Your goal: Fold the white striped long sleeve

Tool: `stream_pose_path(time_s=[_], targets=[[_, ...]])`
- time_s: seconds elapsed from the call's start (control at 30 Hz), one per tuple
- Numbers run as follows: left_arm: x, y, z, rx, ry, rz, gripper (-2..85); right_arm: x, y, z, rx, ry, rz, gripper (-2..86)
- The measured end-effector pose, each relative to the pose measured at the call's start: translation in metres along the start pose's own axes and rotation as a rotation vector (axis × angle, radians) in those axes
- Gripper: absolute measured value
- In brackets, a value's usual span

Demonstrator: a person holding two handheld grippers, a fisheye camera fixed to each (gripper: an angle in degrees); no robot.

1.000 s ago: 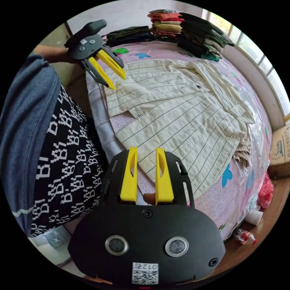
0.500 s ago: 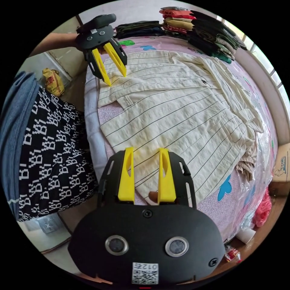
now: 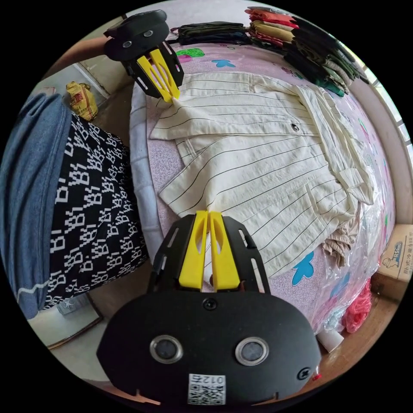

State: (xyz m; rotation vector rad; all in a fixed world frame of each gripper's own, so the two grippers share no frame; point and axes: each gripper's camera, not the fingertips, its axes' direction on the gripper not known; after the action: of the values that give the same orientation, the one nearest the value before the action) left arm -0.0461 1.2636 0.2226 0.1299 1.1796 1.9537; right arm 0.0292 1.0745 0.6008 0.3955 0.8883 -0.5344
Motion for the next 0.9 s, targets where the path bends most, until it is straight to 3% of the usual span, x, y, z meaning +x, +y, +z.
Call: stream_pose_path(time_s=[0.4,0.6,0.77,0.9], targets=[[-0.100,-0.033,-0.093,-0.002,0.225,0.107,0.0,0.132,-0.052,-0.040,-0.019,-0.190,-0.007,0.3],[-0.207,-0.058,-0.146,-0.010,0.288,0.177,-0.1,0.271,-0.095,-0.076,-0.046,-0.281,-0.007,0.3],[-0.343,-0.098,-0.175,-0.018,0.397,0.214,0.1,0.438,-0.158,-0.089,-0.126,-0.341,-0.012,0.6],[-0.443,-0.133,-0.170,-0.057,0.370,0.108,0.3,0.555,-0.197,-0.065,-0.166,-0.338,0.045,1.3]])
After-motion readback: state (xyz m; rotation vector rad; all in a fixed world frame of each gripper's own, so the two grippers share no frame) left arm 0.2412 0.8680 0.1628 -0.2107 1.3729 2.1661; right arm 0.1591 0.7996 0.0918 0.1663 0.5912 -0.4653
